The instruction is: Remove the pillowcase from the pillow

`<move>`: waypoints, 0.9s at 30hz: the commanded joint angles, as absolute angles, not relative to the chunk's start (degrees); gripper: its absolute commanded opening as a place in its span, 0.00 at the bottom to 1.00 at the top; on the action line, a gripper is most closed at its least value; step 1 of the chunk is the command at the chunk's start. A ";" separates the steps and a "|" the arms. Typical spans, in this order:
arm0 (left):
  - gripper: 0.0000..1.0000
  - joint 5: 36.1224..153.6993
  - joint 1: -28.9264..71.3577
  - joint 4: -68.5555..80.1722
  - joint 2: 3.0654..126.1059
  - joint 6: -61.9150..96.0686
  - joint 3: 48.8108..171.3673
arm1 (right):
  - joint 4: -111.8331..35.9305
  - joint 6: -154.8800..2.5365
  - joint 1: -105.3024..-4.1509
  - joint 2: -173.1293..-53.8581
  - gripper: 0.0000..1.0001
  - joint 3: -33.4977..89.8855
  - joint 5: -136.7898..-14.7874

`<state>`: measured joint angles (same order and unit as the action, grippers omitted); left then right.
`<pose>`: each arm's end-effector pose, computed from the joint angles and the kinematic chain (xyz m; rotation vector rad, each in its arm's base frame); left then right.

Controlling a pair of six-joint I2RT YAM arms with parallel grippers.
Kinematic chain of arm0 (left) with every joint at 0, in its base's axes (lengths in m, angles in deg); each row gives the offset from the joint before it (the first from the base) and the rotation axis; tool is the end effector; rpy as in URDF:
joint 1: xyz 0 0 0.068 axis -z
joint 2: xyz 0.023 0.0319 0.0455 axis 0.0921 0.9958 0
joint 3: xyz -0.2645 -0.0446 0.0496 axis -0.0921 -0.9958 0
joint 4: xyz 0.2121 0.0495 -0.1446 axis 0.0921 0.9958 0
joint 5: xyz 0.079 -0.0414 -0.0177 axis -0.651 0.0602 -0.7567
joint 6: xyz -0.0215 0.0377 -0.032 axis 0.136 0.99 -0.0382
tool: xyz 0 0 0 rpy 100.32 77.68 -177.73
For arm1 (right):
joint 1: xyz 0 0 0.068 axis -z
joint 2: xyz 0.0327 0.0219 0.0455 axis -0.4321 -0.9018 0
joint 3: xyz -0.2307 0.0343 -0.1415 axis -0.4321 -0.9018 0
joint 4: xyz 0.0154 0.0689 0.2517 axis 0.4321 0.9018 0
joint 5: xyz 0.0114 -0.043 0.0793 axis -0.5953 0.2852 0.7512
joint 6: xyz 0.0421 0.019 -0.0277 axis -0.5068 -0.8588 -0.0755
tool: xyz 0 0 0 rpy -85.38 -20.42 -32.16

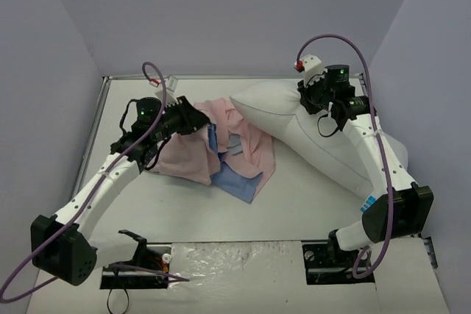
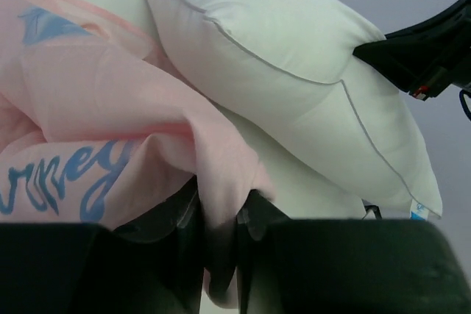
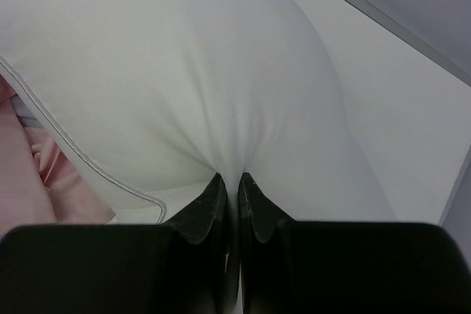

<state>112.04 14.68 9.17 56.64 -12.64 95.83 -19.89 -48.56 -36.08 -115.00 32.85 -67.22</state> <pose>0.2529 -0.1081 0.3560 -0.0036 1.8917 -1.1441 0.3268 0.0706 0.3868 -0.6970 1.7937 0.1532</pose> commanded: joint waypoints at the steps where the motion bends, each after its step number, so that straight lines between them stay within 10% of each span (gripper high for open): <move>1: 0.19 108.11 19.65 4.57 60.00 -14.32 98.13 | -28.09 -49.93 -35.44 -114.85 0.00 36.85 -68.66; 5: 0.62 106.69 23.88 3.52 64.93 -16.16 95.32 | -28.44 -51.68 -35.27 -116.00 0.00 36.50 -68.14; 13: 0.91 98.26 24.42 14.55 57.32 -8.01 101.80 | -29.49 -57.30 -34.83 -118.45 0.00 40.35 -67.00; 27: 0.97 87.18 20.82 25.04 29.89 -7.20 91.12 | -34.06 -87.08 -43.18 -119.60 0.00 41.07 -83.25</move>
